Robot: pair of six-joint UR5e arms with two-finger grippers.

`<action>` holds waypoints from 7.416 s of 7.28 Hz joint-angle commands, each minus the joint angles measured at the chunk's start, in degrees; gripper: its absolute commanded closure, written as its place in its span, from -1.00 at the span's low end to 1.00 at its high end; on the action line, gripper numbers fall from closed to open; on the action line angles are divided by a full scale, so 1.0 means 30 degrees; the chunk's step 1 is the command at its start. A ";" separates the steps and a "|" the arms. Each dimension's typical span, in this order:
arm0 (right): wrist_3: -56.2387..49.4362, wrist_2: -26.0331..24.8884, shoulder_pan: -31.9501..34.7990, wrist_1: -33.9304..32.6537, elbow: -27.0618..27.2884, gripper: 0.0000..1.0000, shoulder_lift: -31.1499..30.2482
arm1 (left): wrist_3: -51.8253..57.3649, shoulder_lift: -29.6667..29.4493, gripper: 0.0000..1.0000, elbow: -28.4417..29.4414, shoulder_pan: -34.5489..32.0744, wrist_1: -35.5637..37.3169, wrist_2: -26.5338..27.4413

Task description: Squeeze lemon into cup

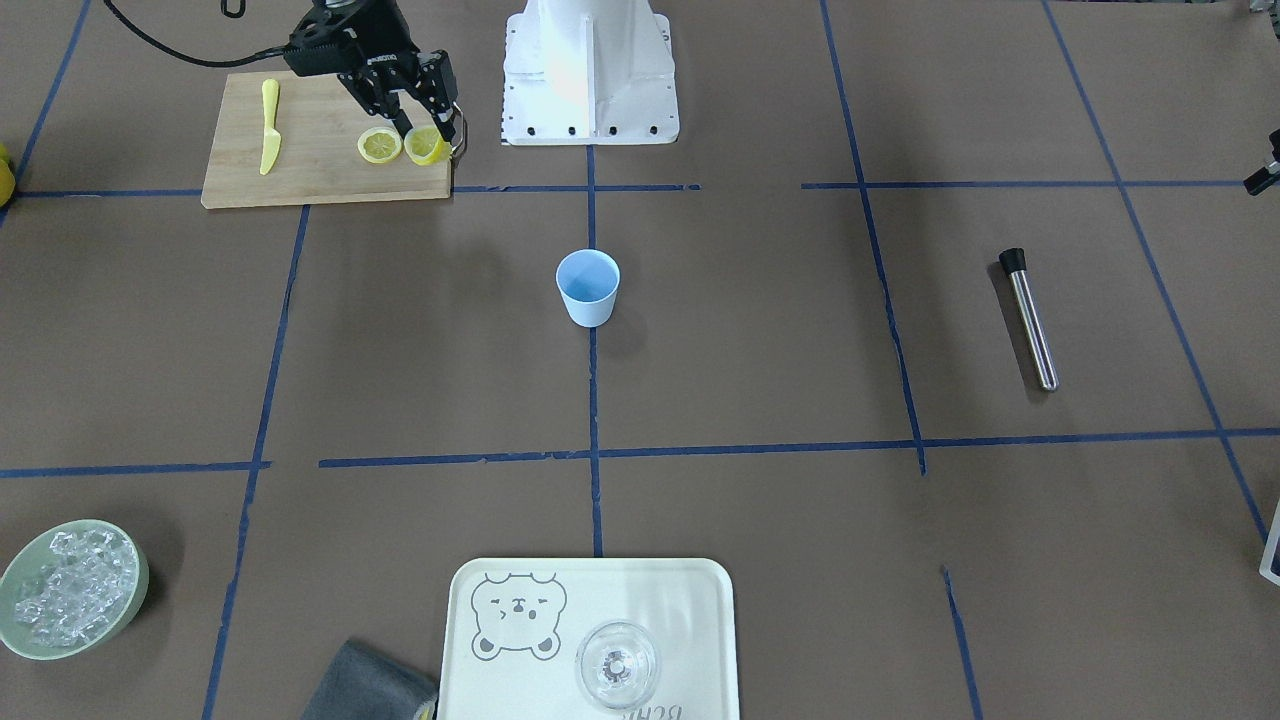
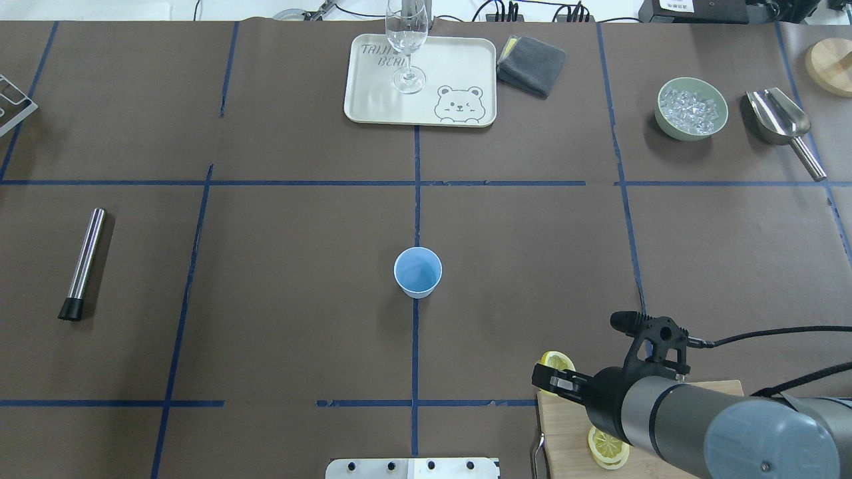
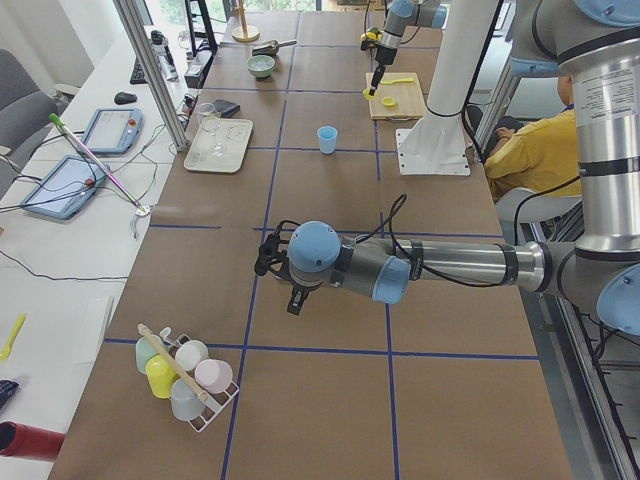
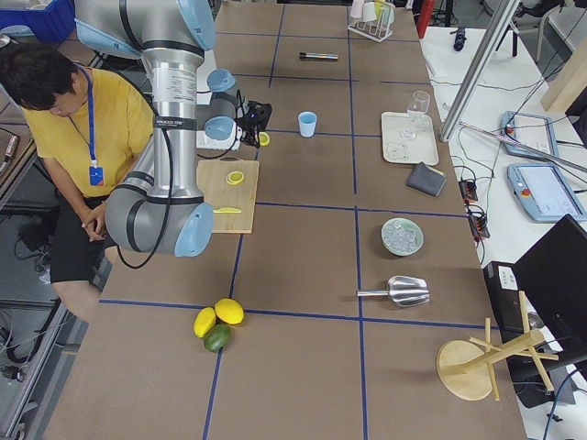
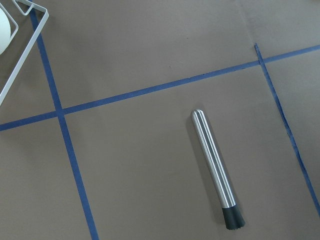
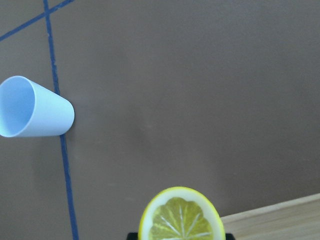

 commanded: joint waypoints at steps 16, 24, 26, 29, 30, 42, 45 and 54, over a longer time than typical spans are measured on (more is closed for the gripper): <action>0.0008 0.2992 0.4229 -0.5113 -0.9673 -0.48 1.2603 | -0.0145 0.0468 -1.00 -0.0849 -0.0088 0.0007 -0.0381; -0.5659 1.0596 1.0250 -0.5083 -0.5521 -1.00 0.6703 | -1.1864 -0.3447 -1.00 0.1580 0.6396 -0.4447 0.5013; -0.9469 1.1575 1.2218 -0.4619 -0.4870 -1.00 0.3768 | -1.5073 -0.5671 -0.97 0.4025 0.8900 -0.4156 0.6531; -1.0393 1.2277 1.2754 -0.1484 -0.4986 -1.00 0.0974 | -1.5204 -0.5802 -0.83 0.5329 1.0252 -0.4125 0.8085; -1.0393 1.2279 1.2754 -0.1450 -0.4986 -1.00 0.0944 | -1.5263 -0.5802 -0.73 0.5477 1.0341 -0.4037 0.8086; -1.0247 1.2396 1.2725 -0.1392 -0.4811 -1.00 0.0973 | -1.5410 -0.5918 1.00 0.5219 1.1191 -0.3103 0.8115; -1.0188 1.2426 1.2725 -0.1392 -0.4607 -1.00 0.1060 | -1.5147 -0.5920 1.00 0.2393 1.1423 -0.2865 0.8232; -1.0393 1.2953 1.4041 -0.1421 -0.4518 -1.00 0.0446 | -1.5643 -1.4650 1.00 -0.2695 1.8042 -0.6306 1.6447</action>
